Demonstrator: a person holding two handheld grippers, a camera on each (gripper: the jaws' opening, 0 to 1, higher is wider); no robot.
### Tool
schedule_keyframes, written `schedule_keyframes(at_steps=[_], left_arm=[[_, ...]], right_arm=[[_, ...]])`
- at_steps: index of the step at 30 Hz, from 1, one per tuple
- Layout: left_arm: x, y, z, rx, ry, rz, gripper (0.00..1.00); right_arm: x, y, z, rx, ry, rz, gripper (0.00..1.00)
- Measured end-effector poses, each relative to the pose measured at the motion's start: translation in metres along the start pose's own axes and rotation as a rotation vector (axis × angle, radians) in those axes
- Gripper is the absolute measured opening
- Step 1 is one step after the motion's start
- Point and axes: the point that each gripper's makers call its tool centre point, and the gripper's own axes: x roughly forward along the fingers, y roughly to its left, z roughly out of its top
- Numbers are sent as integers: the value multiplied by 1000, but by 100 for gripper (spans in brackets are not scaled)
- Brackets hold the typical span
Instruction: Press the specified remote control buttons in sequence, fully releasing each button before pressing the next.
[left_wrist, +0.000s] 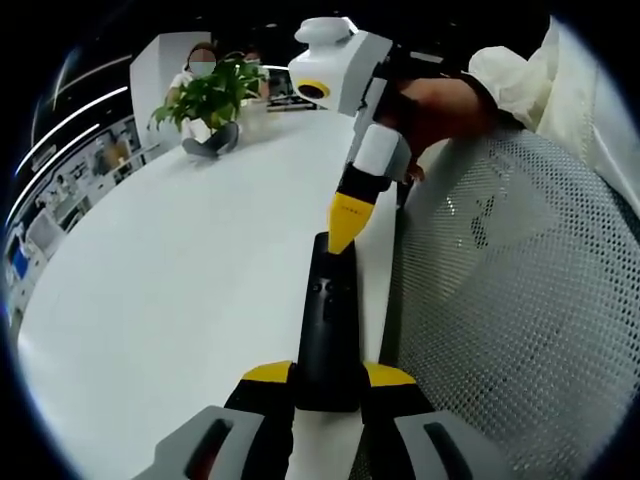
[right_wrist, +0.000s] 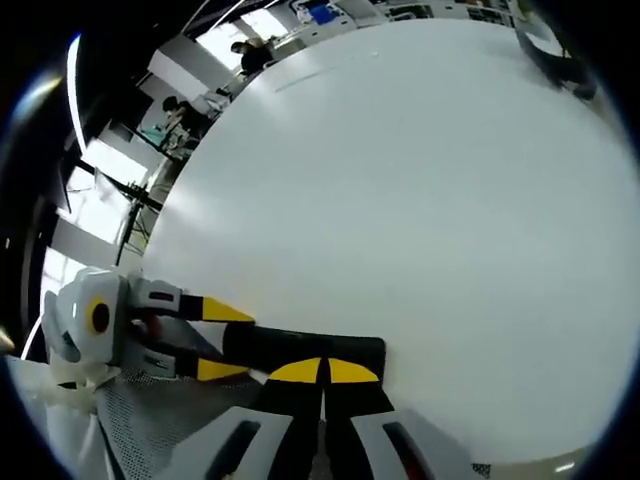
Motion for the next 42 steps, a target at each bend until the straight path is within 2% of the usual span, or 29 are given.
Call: schedule_keyframes(at_steps=[4, 9, 18, 22, 28, 33, 42], left_arm=[[1, -1, 2, 1, -4, 2, 25], [2, -5, 3, 20, -7, -12, 25], [3, -7, 4, 21, -8, -18, 25], [3, -7, 4, 21, -9, -18, 25], [4, -7, 3, 18, -10, -18, 25], [4, -7, 3, 19, -10, -18, 25], [4, -7, 3, 19, -12, -18, 25]], right_arm=[[-1, -2, 1, 12, -5, -4, 0], [-2, 2, 6, -18, -33, 3, 0], [2, 9, 4, -54, -22, 15, 0], [5, 3, -2, -83, 18, -31, 0], [5, 4, 0, -92, -4, -31, 0], [4, 3, 0, -35, -17, -15, 0], [5, 3, 0, -37, -26, -17, 0]])
